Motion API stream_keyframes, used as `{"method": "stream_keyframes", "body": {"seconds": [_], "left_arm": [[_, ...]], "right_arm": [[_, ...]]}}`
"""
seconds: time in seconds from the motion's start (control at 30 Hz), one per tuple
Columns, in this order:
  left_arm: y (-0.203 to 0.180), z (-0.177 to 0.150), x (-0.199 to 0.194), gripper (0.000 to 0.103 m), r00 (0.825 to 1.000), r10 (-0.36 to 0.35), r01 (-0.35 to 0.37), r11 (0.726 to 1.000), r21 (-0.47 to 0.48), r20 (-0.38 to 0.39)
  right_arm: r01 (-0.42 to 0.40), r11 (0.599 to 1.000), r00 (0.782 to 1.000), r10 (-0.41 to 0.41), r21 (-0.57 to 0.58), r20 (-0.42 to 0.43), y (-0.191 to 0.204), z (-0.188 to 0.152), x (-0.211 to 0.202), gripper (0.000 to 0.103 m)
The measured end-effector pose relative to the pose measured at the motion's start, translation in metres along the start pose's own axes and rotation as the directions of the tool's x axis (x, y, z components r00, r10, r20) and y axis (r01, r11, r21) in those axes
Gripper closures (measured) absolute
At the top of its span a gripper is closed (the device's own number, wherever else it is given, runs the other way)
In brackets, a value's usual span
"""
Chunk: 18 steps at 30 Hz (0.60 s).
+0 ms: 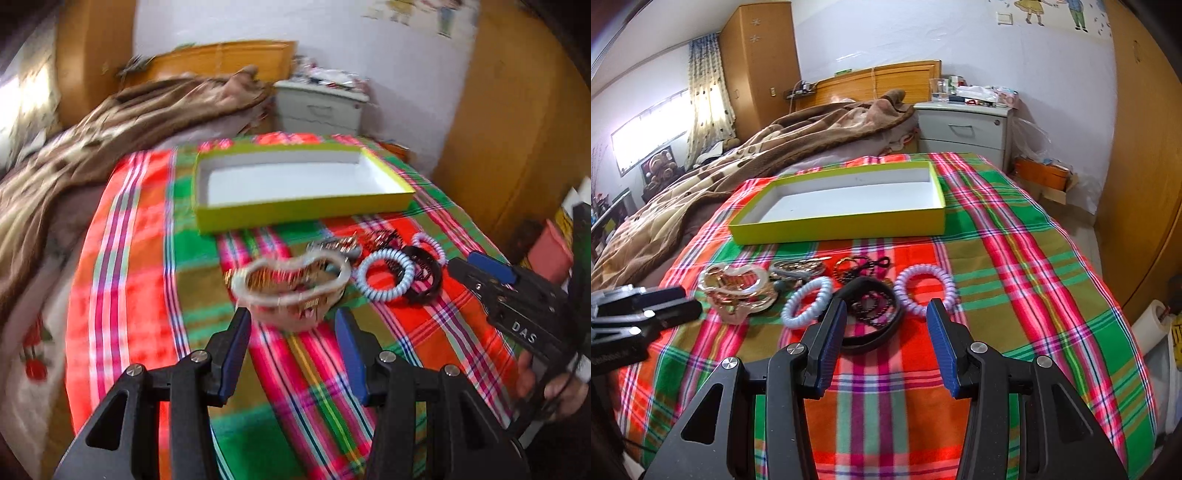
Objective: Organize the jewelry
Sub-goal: 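Grasp the cream hair claw clip with the left tool while the right tool grasps the lavender coiled hair tie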
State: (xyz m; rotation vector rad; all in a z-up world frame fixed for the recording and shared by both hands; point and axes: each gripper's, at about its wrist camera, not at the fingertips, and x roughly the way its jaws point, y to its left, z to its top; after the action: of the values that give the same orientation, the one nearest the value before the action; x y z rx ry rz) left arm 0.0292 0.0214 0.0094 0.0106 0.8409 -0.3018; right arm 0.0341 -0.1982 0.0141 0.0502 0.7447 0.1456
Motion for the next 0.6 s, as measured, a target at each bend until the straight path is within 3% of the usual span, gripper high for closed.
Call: {"method": "stream_keyframes", "body": {"seconds": [0.2, 0.27, 0.6], "left_arm": [[-0.013, 0.016, 0.006, 0.054, 0.997, -0.069, 0.072, 0.981, 0.180, -0.025], [-0.019, 0.019, 0.011, 0.054, 0.998, -0.051, 0.058, 0.968, 0.244, -0.036], [-0.023, 0.015, 0.043, 0.054, 0.988, 0.028, 0.025, 0.942, 0.334, -0.154]], "right_arm": [[0.018, 1.000, 1.000, -0.018, 0.016, -0.007, -0.010, 0.003, 0.003, 0.057], [0.019, 1.000, 1.000, -0.019, 0.023, -0.010, -0.013, 0.004, 0.004, 0.057], [0.031, 0.999, 0.999, -0.030, 0.043, -0.024, -0.026, 0.006, 0.008, 0.057]]}}
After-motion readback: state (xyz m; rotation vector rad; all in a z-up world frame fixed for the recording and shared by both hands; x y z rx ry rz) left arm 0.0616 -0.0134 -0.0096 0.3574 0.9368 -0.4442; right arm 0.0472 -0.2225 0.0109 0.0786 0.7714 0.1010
